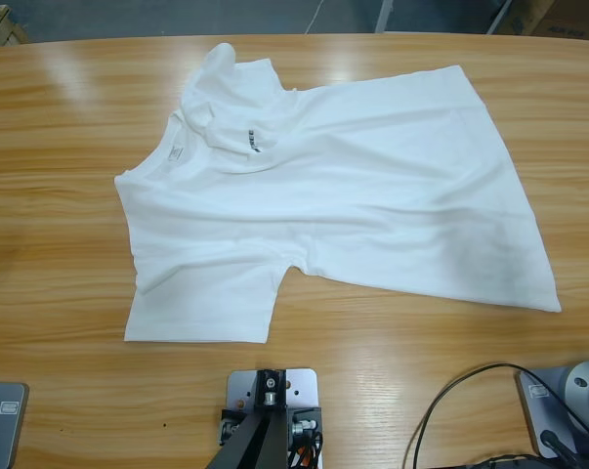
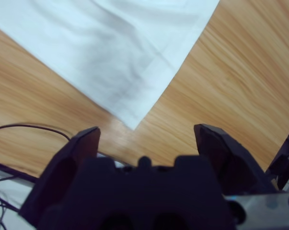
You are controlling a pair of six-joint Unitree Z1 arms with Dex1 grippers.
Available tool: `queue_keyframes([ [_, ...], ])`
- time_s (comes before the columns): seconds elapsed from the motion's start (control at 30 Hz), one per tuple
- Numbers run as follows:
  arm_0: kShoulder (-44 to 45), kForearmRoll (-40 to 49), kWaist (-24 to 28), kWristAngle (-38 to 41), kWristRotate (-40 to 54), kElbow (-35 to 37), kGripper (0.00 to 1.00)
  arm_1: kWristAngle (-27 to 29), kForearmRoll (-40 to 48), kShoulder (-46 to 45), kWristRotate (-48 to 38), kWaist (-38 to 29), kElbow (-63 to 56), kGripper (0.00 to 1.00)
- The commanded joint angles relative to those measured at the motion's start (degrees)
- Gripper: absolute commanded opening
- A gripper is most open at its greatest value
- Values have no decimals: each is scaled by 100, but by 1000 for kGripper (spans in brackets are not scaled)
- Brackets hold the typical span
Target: Fold clothes
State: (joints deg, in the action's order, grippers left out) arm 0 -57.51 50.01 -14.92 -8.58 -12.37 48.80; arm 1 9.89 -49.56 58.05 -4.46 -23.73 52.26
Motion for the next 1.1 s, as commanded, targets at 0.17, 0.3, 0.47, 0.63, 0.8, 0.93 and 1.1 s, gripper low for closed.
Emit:
queue_keyframes([
  [0.17,-129,-35,-38,94,59,-141,954,-242,-10,304,-203,79,-85,803],
  [0.3,-124,-2,-43,94,27,-120,954,-251,-128,66,-169,79,3,800],
  [0.47,864,302,-66,1467,-1942,-223,950,-242,-306,-120,-141,79,167,798],
  [0.63,2038,-132,-372,2126,-3360,-1559,945,-242,-300,-153,-125,17,151,798],
  [0.8,1757,-260,-460,2291,-3749,-1686,959,-202,-207,-146,-57,-87,80,798],
  [0.93,1034,-1178,-460,2660,-4153,-2324,959,-93,-174,-43,-46,-134,103,798],
  [1.1,1040,-1967,-472,2841,-4315,-3039,961,160,327,101,-118,-141,8,800],
])
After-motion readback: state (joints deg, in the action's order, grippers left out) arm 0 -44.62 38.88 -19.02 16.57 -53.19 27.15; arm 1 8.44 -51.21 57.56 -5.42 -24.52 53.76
